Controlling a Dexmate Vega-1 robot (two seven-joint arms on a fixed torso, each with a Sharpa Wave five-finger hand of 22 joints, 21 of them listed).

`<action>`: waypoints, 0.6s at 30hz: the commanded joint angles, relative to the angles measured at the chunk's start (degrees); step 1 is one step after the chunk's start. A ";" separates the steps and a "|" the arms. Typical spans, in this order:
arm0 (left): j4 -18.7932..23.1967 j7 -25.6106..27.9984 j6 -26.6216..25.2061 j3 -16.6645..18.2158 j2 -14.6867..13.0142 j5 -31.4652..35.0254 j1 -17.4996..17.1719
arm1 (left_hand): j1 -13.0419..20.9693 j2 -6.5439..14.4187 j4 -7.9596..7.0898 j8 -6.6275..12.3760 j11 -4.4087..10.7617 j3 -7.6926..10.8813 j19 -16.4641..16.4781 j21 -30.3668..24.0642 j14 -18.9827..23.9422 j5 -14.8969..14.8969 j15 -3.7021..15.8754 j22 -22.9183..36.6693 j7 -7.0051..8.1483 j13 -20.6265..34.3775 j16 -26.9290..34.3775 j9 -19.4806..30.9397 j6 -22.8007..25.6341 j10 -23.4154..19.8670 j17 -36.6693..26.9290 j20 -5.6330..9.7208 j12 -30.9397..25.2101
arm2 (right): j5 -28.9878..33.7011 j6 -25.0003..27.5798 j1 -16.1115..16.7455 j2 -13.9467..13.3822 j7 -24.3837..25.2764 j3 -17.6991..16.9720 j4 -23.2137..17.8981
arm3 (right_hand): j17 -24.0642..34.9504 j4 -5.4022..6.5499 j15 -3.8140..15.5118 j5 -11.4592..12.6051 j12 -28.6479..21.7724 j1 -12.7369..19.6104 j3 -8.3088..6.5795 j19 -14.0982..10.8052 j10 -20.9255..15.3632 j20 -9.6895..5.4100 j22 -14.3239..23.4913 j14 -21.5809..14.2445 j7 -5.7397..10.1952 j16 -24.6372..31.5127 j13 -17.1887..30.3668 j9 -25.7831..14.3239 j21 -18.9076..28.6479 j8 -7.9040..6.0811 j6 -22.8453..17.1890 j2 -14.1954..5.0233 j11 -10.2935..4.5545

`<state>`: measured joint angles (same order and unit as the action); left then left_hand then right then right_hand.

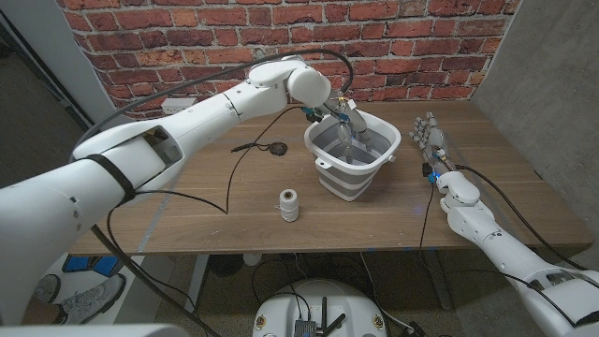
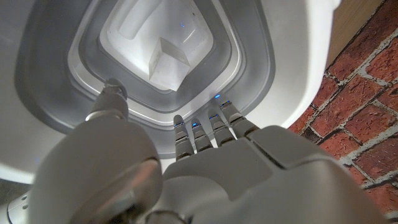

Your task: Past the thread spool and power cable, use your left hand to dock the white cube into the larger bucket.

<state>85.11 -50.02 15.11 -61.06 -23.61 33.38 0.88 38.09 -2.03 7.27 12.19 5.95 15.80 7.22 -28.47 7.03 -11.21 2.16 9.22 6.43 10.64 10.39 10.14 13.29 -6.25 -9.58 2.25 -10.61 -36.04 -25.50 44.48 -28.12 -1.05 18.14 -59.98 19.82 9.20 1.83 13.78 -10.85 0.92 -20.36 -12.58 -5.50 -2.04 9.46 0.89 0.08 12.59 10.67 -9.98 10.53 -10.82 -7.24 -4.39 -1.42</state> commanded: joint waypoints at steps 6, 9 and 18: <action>5.84 -2.81 -4.39 2.55 -1.37 -1.62 -0.79 | -0.36 0.63 0.17 -0.21 -0.01 0.05 1.23 0.45 1.35 0.08 2.23 0.09 0.04 -0.09 0.50 0.17 0.87 -0.85 -0.14 4.53 -0.29 | 0.08 0.28 0.03 -0.23 0.09 0.09 -0.25 | 0.19 -0.06 0.68 -0.12 -0.17 -0.25 0.17 -0.11 0.08 0.10 0.24 0.39 0.14 0.29 0.15 -0.27 0.36 -0.04 -0.04 -3.57 -0.28; 7.84 -2.98 -5.48 3.18 -2.12 -1.69 -1.24 | -0.47 0.73 0.17 -0.34 0.01 0.04 1.31 0.60 1.42 0.09 2.22 0.09 0.15 -0.13 0.49 0.17 0.68 -0.87 -0.15 4.53 -0.28 | 0.11 0.47 0.17 -0.37 0.24 0.09 -0.57 | 0.18 -0.08 0.81 -0.11 -0.16 -0.21 0.14 -0.11 0.11 0.07 0.24 0.40 0.14 0.28 0.15 -0.27 0.36 -0.05 -0.04 -3.60 -0.32; 11.77 -2.98 -8.60 5.14 -3.92 -2.26 -2.15 | -0.95 1.09 0.20 -0.96 0.29 -0.04 1.32 1.49 0.90 0.13 2.00 0.11 1.06 -0.21 0.14 0.21 -0.42 -0.54 -0.13 4.18 -0.14 | 0.18 0.64 -0.36 -0.21 -0.04 0.28 -0.14 | 0.16 -0.11 0.88 -0.10 -0.17 -0.15 0.11 -0.05 0.12 0.03 0.24 0.42 0.13 0.26 0.15 -0.27 0.34 -0.05 -0.01 -3.61 -0.25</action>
<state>92.23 -52.63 9.95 -57.95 -25.62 31.67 -0.27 37.33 -1.27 7.28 11.41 6.06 15.80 8.02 -27.30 8.00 -11.21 2.35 9.22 7.25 10.39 10.60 10.29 13.06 -6.54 -9.58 2.04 -10.65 -36.03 -25.31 44.44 -28.28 -1.04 18.22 -60.19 19.81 9.19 1.83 13.78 -10.85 0.92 -20.36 -12.58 -5.50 -2.04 9.45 0.89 0.08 12.59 10.67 -9.98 10.53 -10.82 -7.24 -4.39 -1.42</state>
